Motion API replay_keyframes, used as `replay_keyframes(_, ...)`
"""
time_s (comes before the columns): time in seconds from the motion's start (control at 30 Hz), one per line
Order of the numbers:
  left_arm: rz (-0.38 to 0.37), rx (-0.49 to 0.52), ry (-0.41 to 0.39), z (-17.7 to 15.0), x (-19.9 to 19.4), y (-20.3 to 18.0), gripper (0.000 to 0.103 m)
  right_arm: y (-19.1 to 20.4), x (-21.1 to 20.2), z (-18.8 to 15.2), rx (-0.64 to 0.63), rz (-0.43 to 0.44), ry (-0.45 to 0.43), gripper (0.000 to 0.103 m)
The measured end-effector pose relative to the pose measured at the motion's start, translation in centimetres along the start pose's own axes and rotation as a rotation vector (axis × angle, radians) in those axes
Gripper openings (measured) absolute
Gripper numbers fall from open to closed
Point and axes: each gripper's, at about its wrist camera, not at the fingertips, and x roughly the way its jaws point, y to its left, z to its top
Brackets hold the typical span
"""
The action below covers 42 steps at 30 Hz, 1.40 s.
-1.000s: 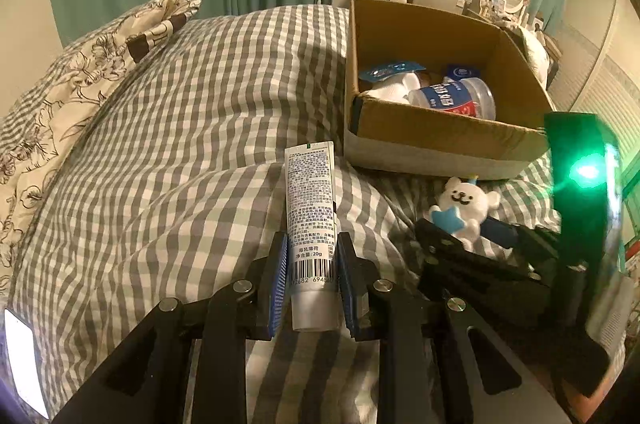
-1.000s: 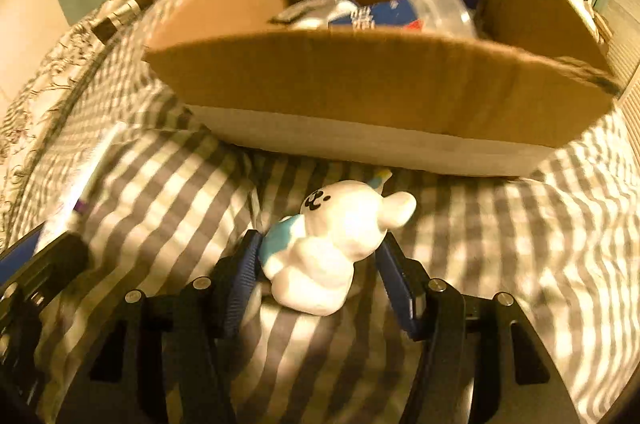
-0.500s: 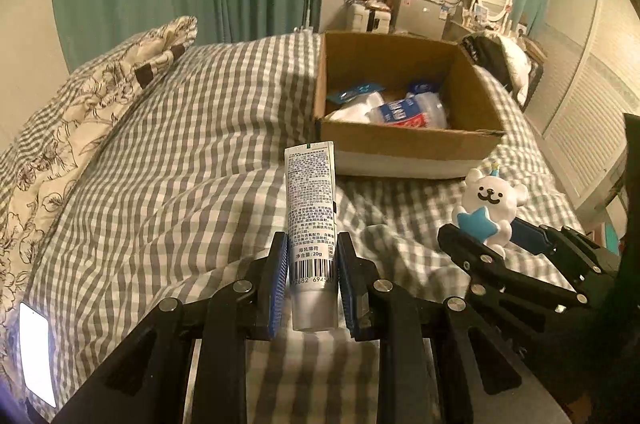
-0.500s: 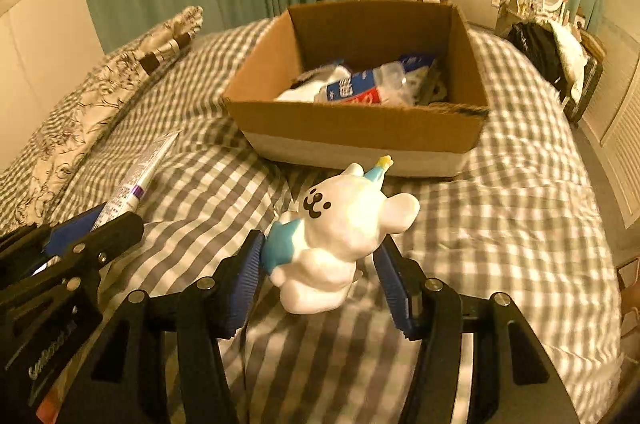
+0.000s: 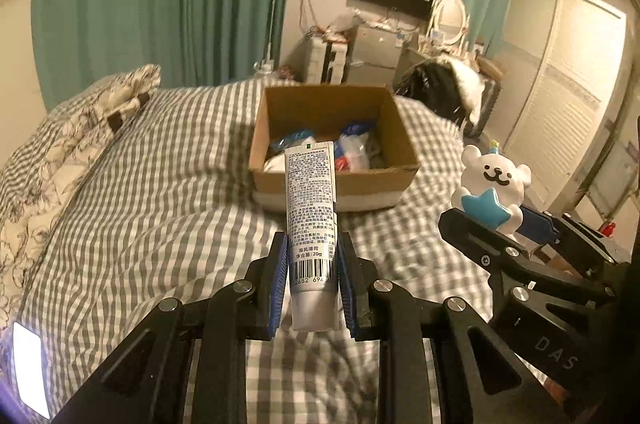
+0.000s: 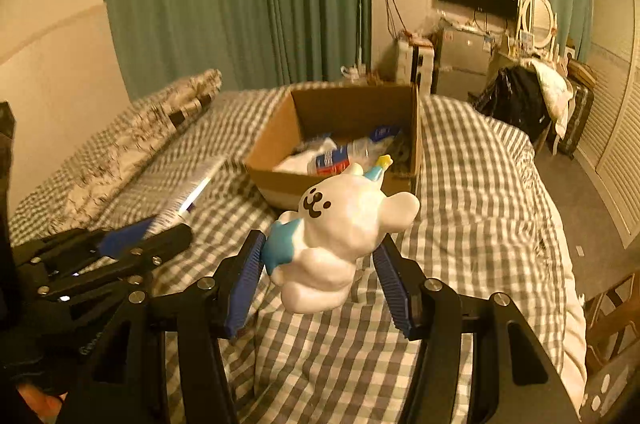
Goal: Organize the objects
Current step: 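Carry the toothpaste tube into the box and release it while the right gripper releases the bear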
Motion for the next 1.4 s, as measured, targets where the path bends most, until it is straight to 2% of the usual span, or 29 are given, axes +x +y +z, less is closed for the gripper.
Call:
replay_keyframes(0.2, -0.051, 0.023, -0.043, 3.3, -0.5, -1.0, 0.023, -0.4, -2.1, 2.5, -0.030, 0.015, -0.079, 0.055)
replay_keyframes(0.4, -0.077, 0.070, -0.093, 7.7, 0.1, -1.7, 0.024, -1.4, -2.1, 5.9, -0.052, 0.015, -0.136, 0.055)
replay_keyframes(0.67, -0.011, 0.115, -0.123, 13.1, 4.2, -1.1, 0.024, -3.8, 0.4, 10.7, -0.055, 0.010, -0.181, 0.055)
replay_keyframes(0.8, -0.003, 0.102, -0.103, 15.8, 7.7, 0.3, 0.024, -4.9, 2.3, 13.0, -0.063, -0.002, -0.187, 0.055)
replay_keyframes(1.03, -0.019, 0.081, -0.048, 16.4, 12.8, 1.2, 0.024, -6.9, 7.7, 15.7, -0.065, -0.011, -0.151, 0.055)
replay_keyframes(1.4, -0.027, 0.092, 0.057, 15.2, 19.6, 0.9, 0.024, -8.3, 16.4, 15.9, -0.073, 0.001, -0.037, 0.055)
